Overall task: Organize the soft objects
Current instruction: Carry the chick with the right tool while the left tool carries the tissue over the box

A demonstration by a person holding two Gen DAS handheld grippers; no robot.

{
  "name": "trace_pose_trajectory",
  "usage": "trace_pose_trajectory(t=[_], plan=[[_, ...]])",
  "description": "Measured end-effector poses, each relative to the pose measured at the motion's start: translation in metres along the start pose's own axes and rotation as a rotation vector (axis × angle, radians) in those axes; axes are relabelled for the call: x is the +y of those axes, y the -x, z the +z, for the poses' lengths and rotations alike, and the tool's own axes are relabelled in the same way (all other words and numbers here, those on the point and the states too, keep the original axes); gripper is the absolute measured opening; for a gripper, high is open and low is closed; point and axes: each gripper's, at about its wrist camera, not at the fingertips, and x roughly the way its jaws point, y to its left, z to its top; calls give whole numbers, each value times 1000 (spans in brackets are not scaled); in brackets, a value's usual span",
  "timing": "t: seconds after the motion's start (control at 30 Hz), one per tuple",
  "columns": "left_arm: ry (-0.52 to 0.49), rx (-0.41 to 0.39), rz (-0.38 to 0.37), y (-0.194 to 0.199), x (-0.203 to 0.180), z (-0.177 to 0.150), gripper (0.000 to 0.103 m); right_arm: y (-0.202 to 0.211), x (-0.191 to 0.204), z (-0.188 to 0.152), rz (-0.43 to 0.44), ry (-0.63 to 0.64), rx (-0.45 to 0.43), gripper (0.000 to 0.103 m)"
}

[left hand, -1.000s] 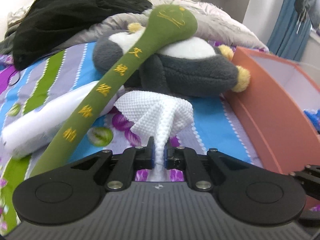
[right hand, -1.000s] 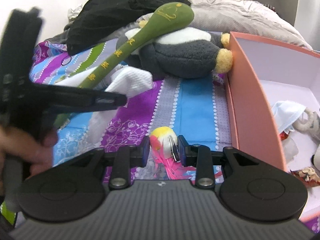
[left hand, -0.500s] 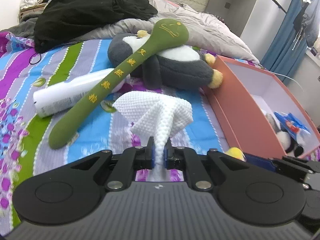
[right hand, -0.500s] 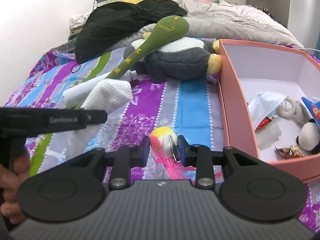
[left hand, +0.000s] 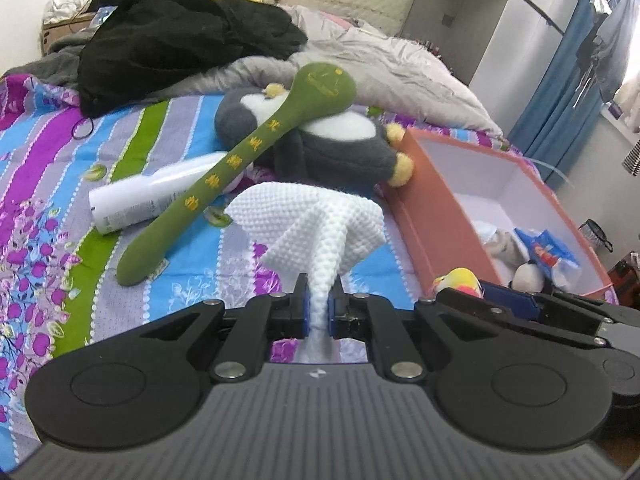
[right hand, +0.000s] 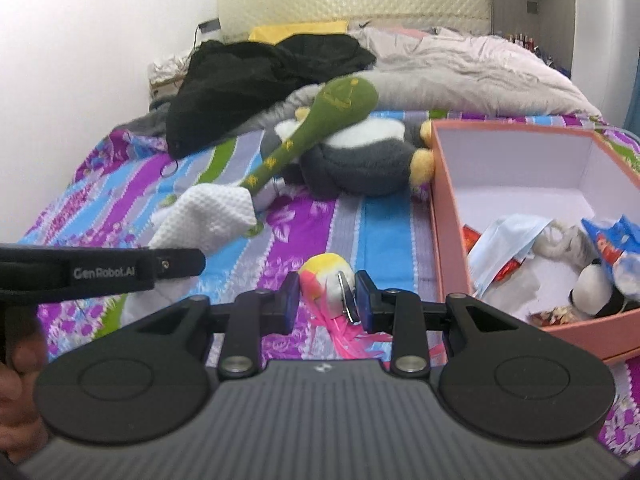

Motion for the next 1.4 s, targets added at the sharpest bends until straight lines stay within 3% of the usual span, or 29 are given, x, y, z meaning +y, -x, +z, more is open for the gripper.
trace_pose_trajectory(t=[0.4,0.8,1.07,1.4], plan=[[-47,-59,-40,22,-47,48,10,32,-31,51,-12,-16,-104,33],[-127,-95,-89,1,-121,99,10,40,-95,99,-65,-39,-176,33],[-168,-79,-145,-41,-175,131,10,26,-152,125,-113,-48,-170,34],[-194,62,-203,-137,-223,151,10,-29,-232,125,-181,-149,-13,34]])
